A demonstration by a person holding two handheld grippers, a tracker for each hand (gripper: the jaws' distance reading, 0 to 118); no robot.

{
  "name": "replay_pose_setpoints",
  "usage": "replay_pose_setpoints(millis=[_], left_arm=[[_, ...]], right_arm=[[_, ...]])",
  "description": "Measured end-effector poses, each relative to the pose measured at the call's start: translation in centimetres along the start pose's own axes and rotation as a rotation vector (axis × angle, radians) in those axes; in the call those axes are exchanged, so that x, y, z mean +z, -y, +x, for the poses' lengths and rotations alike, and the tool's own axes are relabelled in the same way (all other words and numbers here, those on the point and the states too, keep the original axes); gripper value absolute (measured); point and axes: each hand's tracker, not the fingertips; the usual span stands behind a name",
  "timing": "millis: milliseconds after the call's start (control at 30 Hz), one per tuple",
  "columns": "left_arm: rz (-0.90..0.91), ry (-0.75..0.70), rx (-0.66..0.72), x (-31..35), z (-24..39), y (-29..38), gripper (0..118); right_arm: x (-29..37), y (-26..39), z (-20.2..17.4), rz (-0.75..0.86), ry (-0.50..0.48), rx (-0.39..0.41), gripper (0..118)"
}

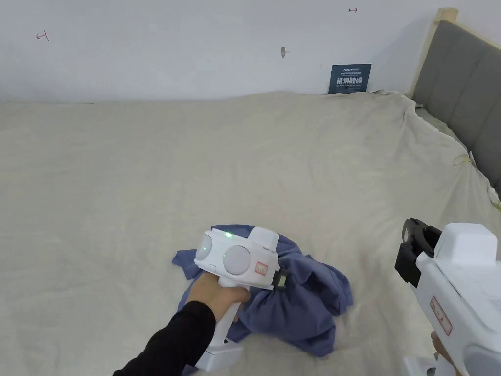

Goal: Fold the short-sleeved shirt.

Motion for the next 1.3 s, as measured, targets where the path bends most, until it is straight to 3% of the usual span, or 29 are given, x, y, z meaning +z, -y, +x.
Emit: replay_pose_setpoints(millis=[167,267,333,467,500,733,1100,1133,1200,1300], left_arm=[[-0.118,-0.126,0.014,-4.0,0.0,2.4,0],[-0.098,-0.136,0.022,-3.9,-0.1,2.8,3],[-0.052,-0.132,0.072,-2.7,0.2,2.4,22],[0.049,-0.110,0.145,1.5,-0.4,1.7,105],[0.104,-0.101,0.168,3.1,-0.7,1.6,111],[0.498,-0.224,0.186,14.3,-1.4,1.6,111],[0.722,-0.494,0.113,22.2,-3.6,5.9,106],[0.734,-0.523,0.125,22.4,-3.8,6.4,103],[0.742,-0.538,0.128,22.7,-4.0,7.3,87],[0.794,-0.571,0.141,22.7,-4.3,8.5,44]], right_arm=[[0.1,0.2,-1.1,-0.014,-0.020,0.003,1],[0.0,0.4,-1.4,-0.018,-0.029,0.011,1],[0.1,0.3,-1.6,-0.021,-0.035,0.018,1],[0.3,-0.2,-1.9,-0.010,-0.042,0.025,1],[0.3,-0.4,-2.0,-0.005,-0.043,0.026,1],[0.9,-2.1,-2.7,0.037,-0.053,0.038,1],[1.3,-3.6,-4.0,0.098,-0.081,0.052,1],[1.4,-3.7,-4.1,0.101,-0.083,0.054,1],[1.5,-3.7,-4.3,0.107,-0.086,0.058,1],[1.5,-3.6,-4.5,0.112,-0.089,0.062,1]])
